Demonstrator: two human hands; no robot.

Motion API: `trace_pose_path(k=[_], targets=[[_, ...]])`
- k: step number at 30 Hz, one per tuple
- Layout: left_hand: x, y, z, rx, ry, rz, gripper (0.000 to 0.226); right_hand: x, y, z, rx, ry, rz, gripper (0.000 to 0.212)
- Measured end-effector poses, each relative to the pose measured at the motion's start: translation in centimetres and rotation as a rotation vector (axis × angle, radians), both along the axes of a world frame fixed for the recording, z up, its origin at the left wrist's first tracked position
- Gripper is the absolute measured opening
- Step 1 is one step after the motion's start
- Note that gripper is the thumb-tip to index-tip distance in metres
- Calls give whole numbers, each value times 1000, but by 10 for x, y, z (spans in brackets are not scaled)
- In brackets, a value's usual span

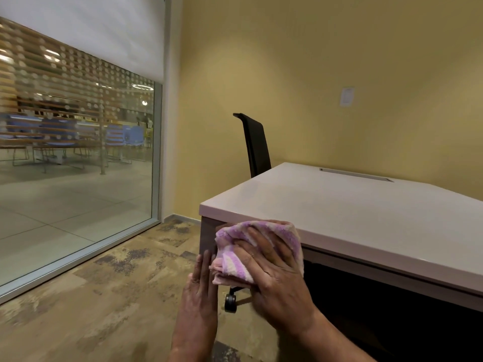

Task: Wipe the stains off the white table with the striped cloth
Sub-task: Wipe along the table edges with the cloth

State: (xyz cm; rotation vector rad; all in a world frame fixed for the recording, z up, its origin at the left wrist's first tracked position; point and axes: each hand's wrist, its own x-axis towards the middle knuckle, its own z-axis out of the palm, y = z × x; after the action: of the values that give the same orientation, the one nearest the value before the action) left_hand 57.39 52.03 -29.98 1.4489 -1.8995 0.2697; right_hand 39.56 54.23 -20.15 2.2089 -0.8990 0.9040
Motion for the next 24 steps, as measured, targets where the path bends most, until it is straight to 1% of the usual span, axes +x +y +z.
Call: trace_pose_path(k=[4, 8, 11, 13, 16, 18, 21, 24], targets=[[-3, 7, 3, 100, 58, 25, 118, -23, 16, 2, -12, -46, -22, 74], [-6, 12, 3, 112, 54, 39, 119, -46, 29, -1, -32, -90, -58, 79], [-11, 18, 3, 116, 71, 44, 117, -60, 35, -5, -47, -136, -47, 78], [-15, 20, 3, 106, 92, 55, 114, -68, 38, -9, -59, -169, -36, 74], [-26, 21, 3, 75, 168, 58, 97, -83, 43, -16, -79, -222, -51, 65], [-33, 22, 3, 41, 190, 40, 90, -94, 49, -19, -76, -279, -47, 57], [-40, 26, 3, -47, 228, 6, 78, -103, 61, -23, -107, -396, -41, 54], [-47, 34, 7, -112, 276, -36, 78, -99, 70, -23, -180, -568, -19, 47]])
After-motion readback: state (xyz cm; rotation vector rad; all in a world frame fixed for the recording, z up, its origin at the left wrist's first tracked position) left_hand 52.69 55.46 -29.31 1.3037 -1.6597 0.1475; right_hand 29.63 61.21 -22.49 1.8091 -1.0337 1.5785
